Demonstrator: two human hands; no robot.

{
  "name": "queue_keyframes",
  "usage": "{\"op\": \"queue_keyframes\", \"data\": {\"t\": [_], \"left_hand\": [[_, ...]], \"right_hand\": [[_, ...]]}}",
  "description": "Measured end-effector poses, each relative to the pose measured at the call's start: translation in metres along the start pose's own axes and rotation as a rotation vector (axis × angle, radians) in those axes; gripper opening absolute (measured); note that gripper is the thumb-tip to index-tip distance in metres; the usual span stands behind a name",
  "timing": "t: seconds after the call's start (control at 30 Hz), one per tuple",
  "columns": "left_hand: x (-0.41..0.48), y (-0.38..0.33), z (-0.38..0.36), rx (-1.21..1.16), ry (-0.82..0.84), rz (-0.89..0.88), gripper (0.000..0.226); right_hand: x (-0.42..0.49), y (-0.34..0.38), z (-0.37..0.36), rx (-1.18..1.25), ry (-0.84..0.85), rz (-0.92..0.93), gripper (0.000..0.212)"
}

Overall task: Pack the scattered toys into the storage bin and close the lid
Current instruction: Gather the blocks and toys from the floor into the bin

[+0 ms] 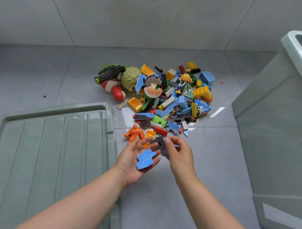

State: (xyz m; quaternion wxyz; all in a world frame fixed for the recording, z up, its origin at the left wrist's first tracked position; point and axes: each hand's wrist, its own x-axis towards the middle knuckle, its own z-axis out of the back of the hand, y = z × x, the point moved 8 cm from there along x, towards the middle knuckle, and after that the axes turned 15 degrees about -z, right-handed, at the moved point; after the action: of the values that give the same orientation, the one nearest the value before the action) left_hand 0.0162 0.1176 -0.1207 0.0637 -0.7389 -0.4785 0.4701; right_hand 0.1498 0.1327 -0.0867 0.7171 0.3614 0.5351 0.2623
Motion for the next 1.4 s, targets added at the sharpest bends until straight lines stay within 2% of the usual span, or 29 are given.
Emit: {"op": "queue_keyframes", "data": {"t": [0.03,0.07,0.13,0.17,0.23,0.3,0.4,0.43,0.53,0.57,0.63,0.7,0.8,0.87,0.97,1.03,1.13,1.2,1.23,1.27,1.3,1.33,1.37,1.4], "left_hand": [[0.000,-0.001,0.002,0.008,-0.011,-0.010,0.041],[-0.001,-0.002,0.004,0.005,-0.022,-0.018,0.039],[-0.002,-0.005,0.008,-0.005,-0.032,-0.036,0.038],[-0.002,-0.006,0.011,-0.003,-0.035,-0.045,0.038],[-0.002,-0.009,0.018,0.010,-0.044,-0.056,0.042],[-0.002,-0.010,0.024,0.011,-0.047,-0.057,0.046],[0.000,-0.008,0.029,-0.005,-0.038,-0.045,0.052],[0.000,-0.007,0.028,-0.014,-0.022,-0.038,0.054],[0.001,-0.004,0.020,-0.033,0.067,-0.014,0.055],[0.002,-0.004,0.017,-0.027,0.091,-0.013,0.051],[0.003,-0.005,0.015,-0.009,0.106,-0.024,0.038],[0.007,-0.007,0.017,-0.015,0.101,-0.047,0.033],[0.010,-0.009,0.022,-0.028,0.094,-0.077,0.035],[0.009,-0.009,0.025,-0.027,0.074,-0.086,0.035],[0.008,-0.012,0.029,0.012,0.046,-0.093,0.037],[0.007,-0.013,0.030,0.037,0.050,-0.091,0.047],[0.005,-0.010,0.027,0.035,0.099,-0.089,0.093],[0.003,-0.005,0.023,0.035,0.134,-0.069,0.108],[0.003,-0.001,0.022,0.044,0.131,-0.066,0.102],[0.003,0.001,0.020,0.056,0.127,-0.066,0.087],[0.003,0.002,0.017,0.067,0.120,-0.074,0.062],[0.004,0.003,0.017,0.077,0.110,-0.086,0.034],[0.004,0.004,0.017,0.092,0.094,-0.095,0.016],[0.004,0.005,0.018,0.103,0.082,-0.103,0.015]], "right_hand": [[0.010,0.002,0.002,-0.168,-0.052,0.041,0.005],[0.019,0.002,-0.002,-0.370,-0.056,0.079,0.016],[0.031,-0.006,-0.023,-0.784,0.027,0.148,0.043],[0.032,-0.010,-0.032,-0.947,0.053,0.188,0.046],[0.034,-0.013,-0.035,-1.076,0.014,0.249,0.038],[0.039,-0.009,-0.017,-0.957,-0.083,0.203,0.028],[0.023,0.002,0.011,-0.491,-0.186,0.154,0.017],[0.012,0.004,0.008,-0.365,-0.125,0.158,0.011],[-0.021,-0.002,-0.025,-0.180,0.252,0.063,0.008],[-0.024,-0.006,-0.025,-0.162,0.264,0.042,0.011],[-0.010,-0.008,-0.002,-0.215,0.066,0.056,0.005],[0.006,-0.015,0.018,-0.493,-0.126,0.041,0.022],[0.016,-0.034,0.009,-0.903,-0.098,0.069,0.046],[0.016,-0.043,0.001,-0.987,-0.074,0.127,0.043],[0.021,-0.050,0.007,-0.967,-0.118,0.128,0.033],[0.022,-0.052,0.017,-0.803,-0.163,0.076,0.032],[0.001,-0.037,0.018,-0.410,-0.154,0.101,0.028],[-0.022,-0.021,0.002,-0.352,-0.065,0.245,0.029],[-0.030,-0.015,-0.006,-0.377,-0.018,0.312,0.031],[-0.034,-0.012,-0.010,-0.413,0.006,0.355,0.033],[-0.029,-0.010,-0.008,-0.439,-0.013,0.365,0.037],[-0.017,-0.010,0.000,-0.459,-0.074,0.338,0.041],[0.000,-0.012,0.011,-0.489,-0.152,0.277,0.045],[0.017,-0.014,0.021,-0.550,-0.218,0.190,0.051]]}}
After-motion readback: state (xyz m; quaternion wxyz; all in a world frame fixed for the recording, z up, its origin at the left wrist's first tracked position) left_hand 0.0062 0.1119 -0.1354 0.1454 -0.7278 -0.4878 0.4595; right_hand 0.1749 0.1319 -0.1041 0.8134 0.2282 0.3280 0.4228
